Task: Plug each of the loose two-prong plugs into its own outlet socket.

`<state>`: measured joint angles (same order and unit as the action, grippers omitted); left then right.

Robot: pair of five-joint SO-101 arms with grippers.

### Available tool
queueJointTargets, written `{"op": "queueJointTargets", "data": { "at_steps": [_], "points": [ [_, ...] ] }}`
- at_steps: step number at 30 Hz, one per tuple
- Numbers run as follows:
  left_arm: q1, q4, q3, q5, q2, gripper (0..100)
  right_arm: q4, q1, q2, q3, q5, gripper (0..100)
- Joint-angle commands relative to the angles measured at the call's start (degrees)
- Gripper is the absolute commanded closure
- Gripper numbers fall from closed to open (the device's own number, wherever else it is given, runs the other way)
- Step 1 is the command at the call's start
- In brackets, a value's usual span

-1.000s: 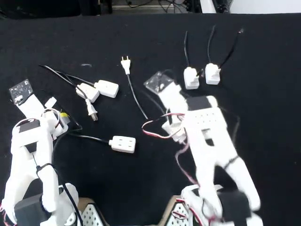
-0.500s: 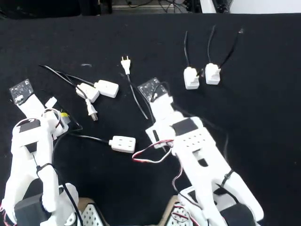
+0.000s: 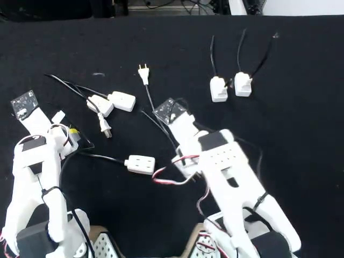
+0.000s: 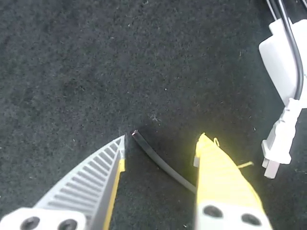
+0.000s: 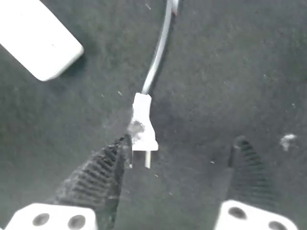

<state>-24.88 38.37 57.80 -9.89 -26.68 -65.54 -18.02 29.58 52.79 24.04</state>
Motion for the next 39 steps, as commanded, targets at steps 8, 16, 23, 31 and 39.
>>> {"op": "queueJointTargets", "data": {
  "at_steps": [8,16,23,31,39],
  "points": [
    [0.3,-0.7,-0.4,0.7,-1.1,76,16.0,10.8,-0.4,7.3,15.9,79.6],
    [0.4,-0.7,-0.4,0.7,-1.1,76,17.3,7.0,0.0,13.0,18.1,82.2],
    [0.4,-0.7,-0.4,0.7,-1.1,76,12.6,2.5,0.1,12.5,17.8,82.2],
    [0.4,-0.7,-0.4,0.7,-1.1,76,1.5,3.5,0.1,3.4,17.8,82.2],
    [0.4,-0.7,-0.5,0.7,-1.1,76,0.3,3.9,0.0,-1.4,7.4,82.2]
  ]
}}
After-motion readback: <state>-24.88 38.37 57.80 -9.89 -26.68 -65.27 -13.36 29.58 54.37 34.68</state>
